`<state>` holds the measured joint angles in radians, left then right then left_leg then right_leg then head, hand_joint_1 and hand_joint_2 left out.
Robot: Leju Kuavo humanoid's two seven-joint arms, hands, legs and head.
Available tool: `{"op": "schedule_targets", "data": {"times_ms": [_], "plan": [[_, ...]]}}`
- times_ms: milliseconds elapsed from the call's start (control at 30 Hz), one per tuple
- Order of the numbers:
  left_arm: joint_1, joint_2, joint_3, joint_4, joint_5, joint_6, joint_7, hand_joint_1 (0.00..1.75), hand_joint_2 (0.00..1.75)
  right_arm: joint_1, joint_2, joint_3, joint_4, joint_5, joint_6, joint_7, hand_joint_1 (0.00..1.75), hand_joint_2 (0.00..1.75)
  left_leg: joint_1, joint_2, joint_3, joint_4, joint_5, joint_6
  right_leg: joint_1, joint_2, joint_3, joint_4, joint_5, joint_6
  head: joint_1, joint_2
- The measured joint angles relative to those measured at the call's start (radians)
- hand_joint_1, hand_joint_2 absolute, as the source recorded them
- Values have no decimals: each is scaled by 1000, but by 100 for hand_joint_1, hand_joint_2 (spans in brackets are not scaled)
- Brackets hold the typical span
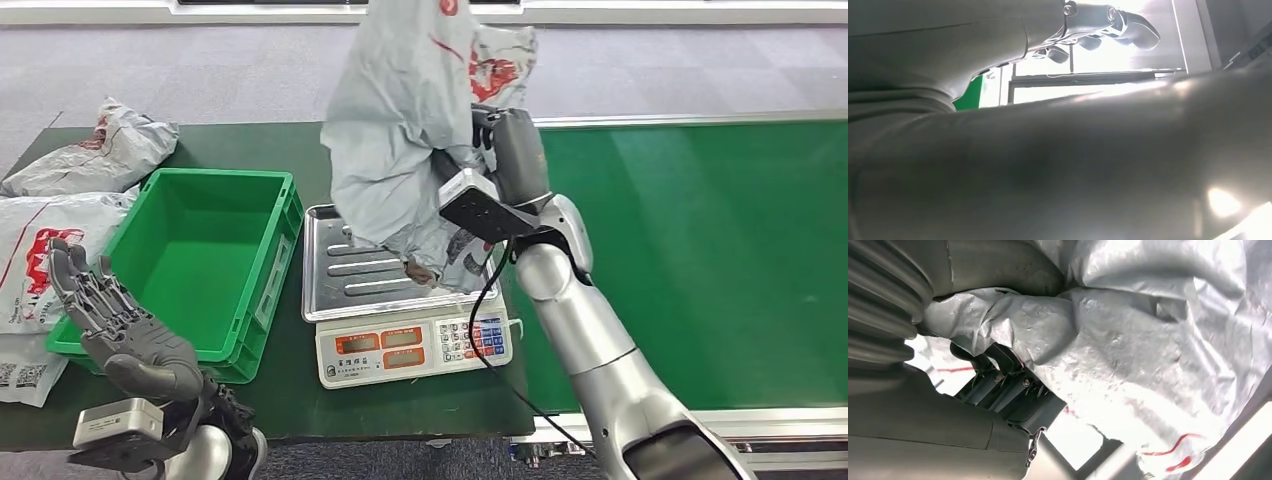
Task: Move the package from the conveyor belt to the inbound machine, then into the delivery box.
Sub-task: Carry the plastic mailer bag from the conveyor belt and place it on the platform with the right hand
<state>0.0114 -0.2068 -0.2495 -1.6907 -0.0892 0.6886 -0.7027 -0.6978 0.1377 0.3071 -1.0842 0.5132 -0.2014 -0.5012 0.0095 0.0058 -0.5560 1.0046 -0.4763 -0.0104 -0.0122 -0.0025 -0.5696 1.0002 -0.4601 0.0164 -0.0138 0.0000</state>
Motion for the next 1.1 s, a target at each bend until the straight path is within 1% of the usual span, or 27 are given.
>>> {"op": "schedule_targets", "data": {"times_ms": [100,200,267,400,500,567,633,700,900,1100], "plan": [[0,0,0,3,-4,0,0,0,0,-5,27,35,41,-24,24,12,175,175,0,0,-1,0,0,0,-1,0,-1,0,0,0,0,0],[3,0,0,3,-15,0,0,0,0,-8,44,54,70,-47,43,47,175,175,0,0,-2,0,0,0,-1,0,-1,0,0,0,0,0],[5,0,0,3,-20,0,0,0,0,-9,51,62,85,-60,53,65,175,175,0,0,-2,0,0,0,-2,0,-1,0,0,0,0,0],[8,0,0,3,-22,0,0,0,0,-13,60,66,103,-66,59,76,175,175,0,-1,-2,0,0,0,-2,-1,-1,0,0,0,0,0],[11,1,0,3,-29,0,0,0,0,-16,63,70,115,-69,73,124,175,175,0,-1,-2,0,0,0,-2,-1,-1,0,0,0,0,0],[19,1,0,2,-39,0,0,0,0,-18,63,79,127,-48,73,187,175,175,0,-1,-2,0,0,0,-2,0,-1,0,0,0,0,0],[28,0,1,2,-47,0,0,0,0,-19,63,93,151,2,59,260,175,175,0,-1,-2,0,0,0,-1,0,-2,0,0,0,0,0],[37,0,1,-1,-53,0,0,0,0,-17,63,107,182,48,41,313,175,175,0,-1,-2,0,0,0,-1,-1,-2,0,0,0,0,0],[48,-6,1,-7,-69,-3,10,0,0,13,62,114,241,115,24,386,175,175,0,-1,-2,0,0,0,-2,-1,-2,0,0,0,0,0],[53,-9,1,-8,-73,-4,17,0,0,36,61,114,265,126,24,398,175,175,0,-1,-3,0,0,0,-2,0,-3,0,0,0,0,0]]}}
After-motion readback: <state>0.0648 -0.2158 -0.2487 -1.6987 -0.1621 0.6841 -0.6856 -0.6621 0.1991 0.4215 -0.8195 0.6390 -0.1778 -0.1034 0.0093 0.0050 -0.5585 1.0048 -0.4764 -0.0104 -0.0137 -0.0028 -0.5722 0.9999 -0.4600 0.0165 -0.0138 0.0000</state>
